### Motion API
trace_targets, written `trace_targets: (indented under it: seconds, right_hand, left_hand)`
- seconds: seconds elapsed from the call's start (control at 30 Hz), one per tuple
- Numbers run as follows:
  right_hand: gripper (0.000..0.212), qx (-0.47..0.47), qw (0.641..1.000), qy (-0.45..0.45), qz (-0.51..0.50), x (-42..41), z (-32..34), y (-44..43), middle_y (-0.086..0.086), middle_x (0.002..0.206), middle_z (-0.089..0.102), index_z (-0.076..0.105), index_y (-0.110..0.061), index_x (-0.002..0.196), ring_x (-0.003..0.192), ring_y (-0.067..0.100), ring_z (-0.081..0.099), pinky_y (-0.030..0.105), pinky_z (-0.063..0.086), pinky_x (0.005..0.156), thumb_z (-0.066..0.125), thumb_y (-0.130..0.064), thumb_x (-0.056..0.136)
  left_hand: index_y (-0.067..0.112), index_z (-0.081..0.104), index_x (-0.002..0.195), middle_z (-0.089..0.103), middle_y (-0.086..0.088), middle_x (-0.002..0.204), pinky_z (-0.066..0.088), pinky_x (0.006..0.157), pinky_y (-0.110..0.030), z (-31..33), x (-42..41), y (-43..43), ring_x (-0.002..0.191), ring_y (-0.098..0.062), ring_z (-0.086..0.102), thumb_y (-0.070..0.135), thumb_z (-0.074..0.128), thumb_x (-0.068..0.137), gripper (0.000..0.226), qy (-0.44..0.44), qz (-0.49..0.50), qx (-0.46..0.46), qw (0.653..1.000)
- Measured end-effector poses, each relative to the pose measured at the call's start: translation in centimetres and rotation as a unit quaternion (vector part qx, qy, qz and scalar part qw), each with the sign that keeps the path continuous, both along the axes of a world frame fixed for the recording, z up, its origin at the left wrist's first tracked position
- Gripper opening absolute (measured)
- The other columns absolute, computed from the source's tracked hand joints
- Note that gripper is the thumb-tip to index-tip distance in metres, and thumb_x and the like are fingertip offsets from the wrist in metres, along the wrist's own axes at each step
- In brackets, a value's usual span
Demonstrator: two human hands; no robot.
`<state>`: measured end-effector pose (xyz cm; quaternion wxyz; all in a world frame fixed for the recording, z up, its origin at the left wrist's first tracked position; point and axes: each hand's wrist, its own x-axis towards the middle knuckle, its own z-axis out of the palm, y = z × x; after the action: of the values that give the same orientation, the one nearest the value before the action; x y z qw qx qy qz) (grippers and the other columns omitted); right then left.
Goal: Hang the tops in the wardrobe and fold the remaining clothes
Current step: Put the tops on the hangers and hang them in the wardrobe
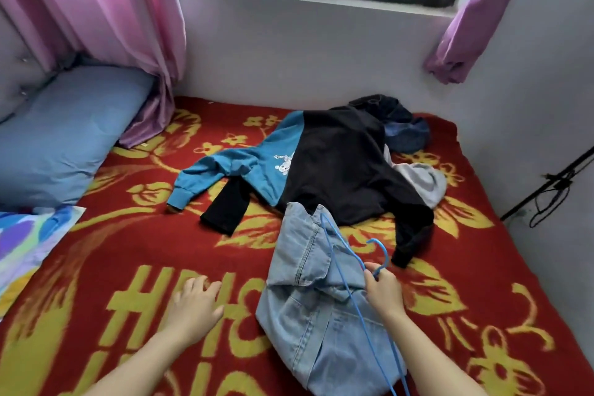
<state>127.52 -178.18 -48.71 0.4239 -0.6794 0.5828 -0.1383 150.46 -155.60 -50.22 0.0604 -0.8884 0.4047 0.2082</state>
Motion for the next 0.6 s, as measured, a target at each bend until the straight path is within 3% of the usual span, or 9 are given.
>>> trace_targets:
  seconds: [0.2, 0.27, 0.37, 0.6]
  right_hand:
    - [0.028, 0.030, 0.998, 0.045, 0.025, 3.7, -4.2, -3.7, -0.006, 0.063, 0.049, 0.061, -0.006, 0.117, 0.067, 0.023, 0.053, 0.039, 0.047, 0.068, 0.043, -0.008, 0.095]
    - [0.029, 0.054, 0.996, 0.073, 0.026, 4.4, -5.9, -4.5, -0.001, 0.062, 0.052, 0.059, -0.005, 0.119, 0.057, 0.023, 0.053, 0.035, 0.046, 0.061, 0.041, -0.009, 0.096]
    - [0.031, 0.060, 0.993, 0.093, 0.029, 5.4, -7.4, -5.5, -0.003, 0.066, 0.053, 0.058, -0.009, 0.122, 0.058, 0.021, 0.055, 0.034, 0.049, 0.064, 0.041, -0.012, 0.097]
    - [0.027, 0.046, 0.996, 0.077, 0.013, 6.2, -9.8, -7.4, 0.001, 0.054, 0.049, 0.064, -0.012, 0.114, 0.050, 0.015, 0.044, 0.027, 0.031, 0.049, 0.045, -0.008, 0.094]
  left_hand:
    - [0.024, 0.028, 0.145, 0.024, -0.005, 0.152, 0.028, 0.109, -0.035, -5.4, 2.9, -5.4, 0.140, -0.022, 0.018, 0.040, 0.038, 0.097, 0.051, 0.040, 0.028, 0.001, 0.999]
    - [0.025, 0.031, 0.143, 0.026, -0.004, 0.151, 0.030, 0.108, -0.035, -7.3, 3.9, -7.0, 0.139, -0.022, 0.021, 0.038, 0.039, 0.097, 0.048, 0.047, 0.033, 0.001, 0.998]
    - [0.025, 0.031, 0.143, 0.024, -0.003, 0.151, 0.032, 0.107, -0.035, -9.7, 5.9, -10.0, 0.138, -0.022, 0.021, 0.035, 0.037, 0.098, 0.046, 0.051, 0.027, 0.004, 0.998]
    - [0.023, 0.037, 0.142, 0.012, -0.003, 0.157, 0.034, 0.103, -0.039, -14.3, 9.9, -20.3, 0.137, -0.026, 0.026, 0.019, 0.035, 0.098, 0.044, 0.020, -0.062, -0.019, 0.998]
